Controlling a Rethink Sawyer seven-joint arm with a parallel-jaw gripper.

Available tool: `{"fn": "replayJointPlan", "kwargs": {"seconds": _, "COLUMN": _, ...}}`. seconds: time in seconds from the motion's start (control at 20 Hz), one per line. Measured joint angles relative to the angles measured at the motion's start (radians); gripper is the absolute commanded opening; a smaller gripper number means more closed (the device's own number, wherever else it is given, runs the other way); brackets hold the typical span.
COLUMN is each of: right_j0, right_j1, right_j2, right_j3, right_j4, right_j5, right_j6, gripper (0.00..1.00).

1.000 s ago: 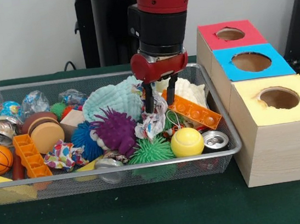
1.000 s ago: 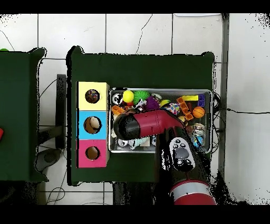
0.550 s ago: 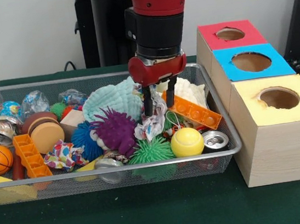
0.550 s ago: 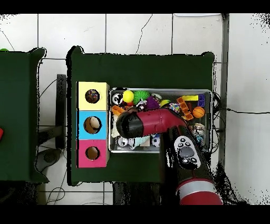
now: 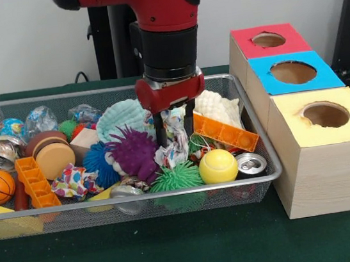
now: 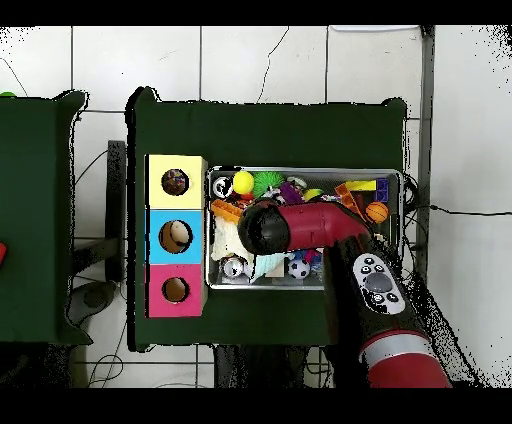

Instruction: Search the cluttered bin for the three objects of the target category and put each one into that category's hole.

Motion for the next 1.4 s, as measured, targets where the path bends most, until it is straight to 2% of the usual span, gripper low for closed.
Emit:
{"fn": "replayJointPlan", "kwargs": {"seconds": 0.2, "right_j0": -0.032, "right_j1": 0.016, "right_j2": 0.022, "right_j3": -0.011, "right_j4": 0.0, "right_j5": 0.0, "right_j6": 0.0, "gripper": 1.0}}
{"fn": "replayJointPlan", "kwargs": {"seconds": 0.25, "right_j0": -0.04, "right_j1": 0.019, "right_j2": 0.032, "right_j3": -0.011, "right_j4": 0.0, "right_j5": 0.0, "right_j6": 0.0, "gripper": 0.0}}
{"fn": "replayJointPlan", "kwargs": {"seconds": 1.05, "right_j0": -0.054, "right_j1": 0.027, "right_j2": 0.063, "right_j3": -0.01, "right_j4": -0.015, "right_j5": 0.0, "right_j6": 0.0, "gripper": 0.0}}
{"fn": "replayJointPlan", "kwargs": {"seconds": 1.2, "right_j0": -0.035, "right_j1": 0.001, "right_j2": 0.054, "right_j3": -0.006, "right_j4": -0.016, "right_j5": 0.007, "right_j6": 0.0, "gripper": 0.0}}
{"fn": "replayJointPlan", "kwargs": {"seconds": 1.4, "right_j0": 0.018, "right_j1": -0.075, "right_j2": 0.047, "right_j3": 0.0, "right_j4": -0.017, "right_j5": 0.066, "right_j6": 0.0, "gripper": 0.0}}
